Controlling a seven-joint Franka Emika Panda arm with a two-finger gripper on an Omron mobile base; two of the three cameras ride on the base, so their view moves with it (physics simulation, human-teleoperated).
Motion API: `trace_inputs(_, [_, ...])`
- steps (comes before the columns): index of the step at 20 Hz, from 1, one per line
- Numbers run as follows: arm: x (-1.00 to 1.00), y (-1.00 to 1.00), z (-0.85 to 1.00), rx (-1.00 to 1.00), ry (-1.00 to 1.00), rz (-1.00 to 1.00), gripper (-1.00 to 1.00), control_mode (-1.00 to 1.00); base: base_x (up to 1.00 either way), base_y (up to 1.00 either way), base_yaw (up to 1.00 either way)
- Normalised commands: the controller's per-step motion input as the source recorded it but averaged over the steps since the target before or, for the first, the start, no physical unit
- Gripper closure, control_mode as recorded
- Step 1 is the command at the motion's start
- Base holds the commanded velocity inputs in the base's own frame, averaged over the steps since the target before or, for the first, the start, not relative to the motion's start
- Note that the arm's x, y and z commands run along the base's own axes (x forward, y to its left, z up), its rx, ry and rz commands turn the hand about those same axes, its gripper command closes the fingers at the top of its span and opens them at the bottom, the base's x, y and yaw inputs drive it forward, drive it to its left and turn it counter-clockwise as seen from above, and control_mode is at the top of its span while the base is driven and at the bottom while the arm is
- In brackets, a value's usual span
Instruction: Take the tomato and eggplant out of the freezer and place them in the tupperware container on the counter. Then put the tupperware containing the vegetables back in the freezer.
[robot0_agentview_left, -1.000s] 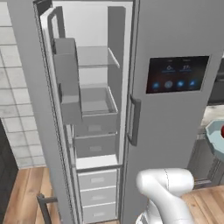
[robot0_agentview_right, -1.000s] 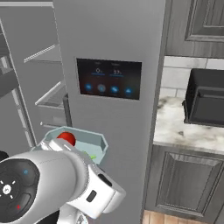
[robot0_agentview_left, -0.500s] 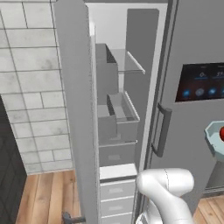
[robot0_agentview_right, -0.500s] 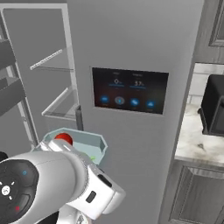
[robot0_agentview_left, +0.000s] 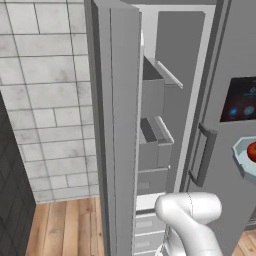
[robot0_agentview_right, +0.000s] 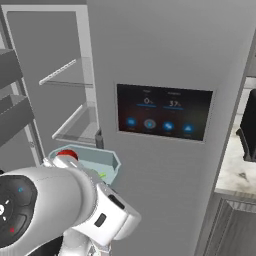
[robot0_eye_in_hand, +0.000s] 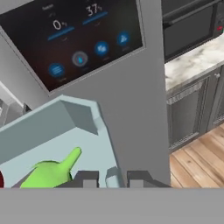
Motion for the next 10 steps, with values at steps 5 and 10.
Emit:
trace_inputs(5, [-0.16, 0.05, 0.6, 0.09, 0.0, -0.05, 1.0, -1.0, 0.0, 0.0, 0.0])
trace_inputs(10, [-0.06, 0.26, 0.49, 0.12, 0.05, -0.12, 1.0, -1.0, 0.0, 0.0, 0.0])
